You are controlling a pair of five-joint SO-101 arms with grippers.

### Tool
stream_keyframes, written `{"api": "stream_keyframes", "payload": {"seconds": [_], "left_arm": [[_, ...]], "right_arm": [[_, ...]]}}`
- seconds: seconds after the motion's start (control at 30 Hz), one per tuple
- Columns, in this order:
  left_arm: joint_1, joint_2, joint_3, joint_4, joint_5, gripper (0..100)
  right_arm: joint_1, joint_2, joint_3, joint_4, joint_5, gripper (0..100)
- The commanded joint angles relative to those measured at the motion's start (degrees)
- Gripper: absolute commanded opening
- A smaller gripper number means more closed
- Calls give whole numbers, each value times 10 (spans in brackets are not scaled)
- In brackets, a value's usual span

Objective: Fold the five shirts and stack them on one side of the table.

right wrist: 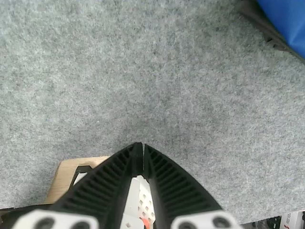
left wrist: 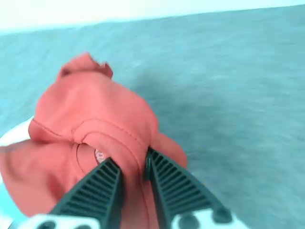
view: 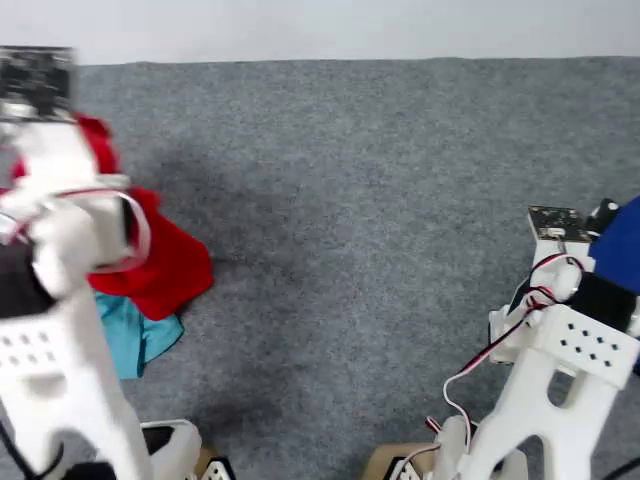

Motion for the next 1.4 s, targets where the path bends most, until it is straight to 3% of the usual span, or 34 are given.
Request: {"api": "stream_keyframes", "payload": {"seconds": [0.0, 0.1, 0.17, 0.5, 0.63, 0.93, 1.03, 1.23, 1.37], "left_arm": [[109, -62, 14, 11, 9, 2], [177, -89, 45, 11, 7, 2], [182, -94, 75, 11, 4, 2], [104, -142, 346, 10, -94, 2], [27, -159, 446, 10, -146, 2], [-229, -178, 473, -28, -273, 5], [-280, -178, 473, -26, -325, 6], [-332, -178, 506, -44, -353, 115], [-364, -178, 531, -51, -352, 160]], "right_arm": [[-5, -14, -3, 22, -4, 10], [-6, -14, -3, 22, -4, 10], [-6, -14, -3, 22, -4, 10], [-7, -14, -3, 22, 27, 10], [-33, -14, -3, 22, 64, 10], [-313, -7, -4, 15, 65, 16], [-407, -8, -8, -9, 55, 39], [-533, -8, -8, -113, -64, 251], [-609, -7, -43, -178, -96, 267]]}}
